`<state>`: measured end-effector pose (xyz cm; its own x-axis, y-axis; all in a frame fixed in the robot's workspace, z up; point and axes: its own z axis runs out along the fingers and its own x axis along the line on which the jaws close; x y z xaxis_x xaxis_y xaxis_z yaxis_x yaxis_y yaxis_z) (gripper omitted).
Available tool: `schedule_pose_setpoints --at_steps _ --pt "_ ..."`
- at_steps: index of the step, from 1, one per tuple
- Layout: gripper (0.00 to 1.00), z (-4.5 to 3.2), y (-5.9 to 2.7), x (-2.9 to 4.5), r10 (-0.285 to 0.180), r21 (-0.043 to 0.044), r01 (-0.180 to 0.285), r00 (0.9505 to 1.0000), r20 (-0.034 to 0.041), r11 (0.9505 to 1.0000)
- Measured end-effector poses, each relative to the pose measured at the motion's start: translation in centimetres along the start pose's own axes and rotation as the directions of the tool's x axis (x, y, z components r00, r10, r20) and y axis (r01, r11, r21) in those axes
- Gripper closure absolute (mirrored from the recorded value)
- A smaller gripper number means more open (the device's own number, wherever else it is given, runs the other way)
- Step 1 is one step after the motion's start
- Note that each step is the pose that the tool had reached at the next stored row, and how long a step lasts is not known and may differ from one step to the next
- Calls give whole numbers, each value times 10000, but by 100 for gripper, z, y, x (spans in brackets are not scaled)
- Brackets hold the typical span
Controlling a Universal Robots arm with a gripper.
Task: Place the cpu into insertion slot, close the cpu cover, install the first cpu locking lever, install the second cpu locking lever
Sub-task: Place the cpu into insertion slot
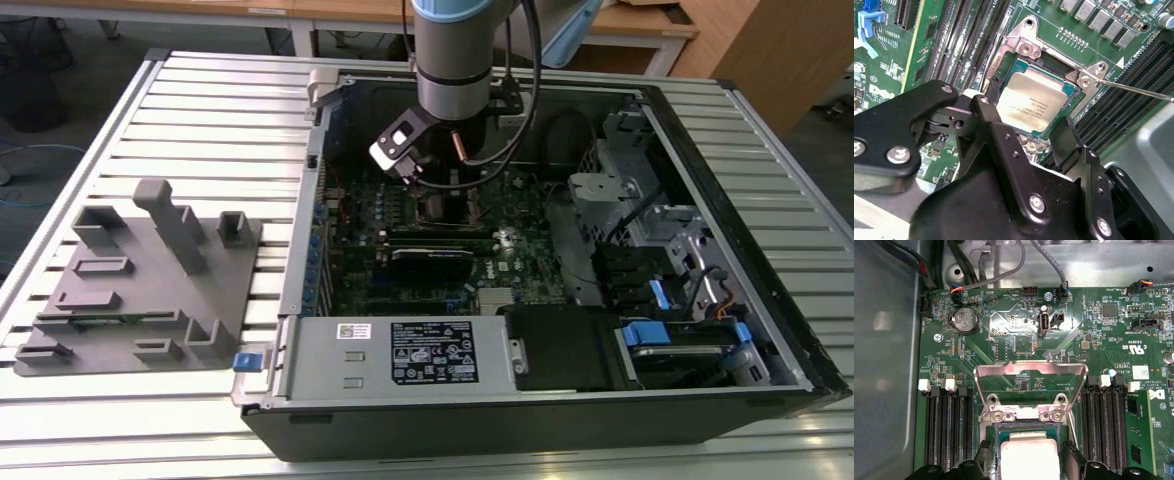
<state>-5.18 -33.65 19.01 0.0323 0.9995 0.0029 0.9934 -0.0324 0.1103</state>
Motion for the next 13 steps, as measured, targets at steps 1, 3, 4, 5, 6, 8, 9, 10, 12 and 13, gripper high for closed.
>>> schedule_pose_setpoints --at_steps 1,3,4,5,6,8,9,10,12,13 --pt "33 0 0 0 0 0 0 10000 0 10000" --pt "33 1 0 0 0 -1 0 10000 -1 10000" --pt "33 1 0 0 0 0 0 10000 0 10000" --pt "33 1 0 0 0 -1 0 10000 0 10000" --pt "34 0 0 -1 0 1 0 10000 3 10000" --pt "43 0 0 -1 0 2 0 10000 3 10000" --pt "43 0 0 -1 0 1 0 10000 2 10000" --pt "43 1 0 0 0 0 0 10000 0 10000" --pt "43 1 0 0 0 0 0 10000 0 10000" --pt "43 1 0 0 0 -1 0 10000 -1 10000"
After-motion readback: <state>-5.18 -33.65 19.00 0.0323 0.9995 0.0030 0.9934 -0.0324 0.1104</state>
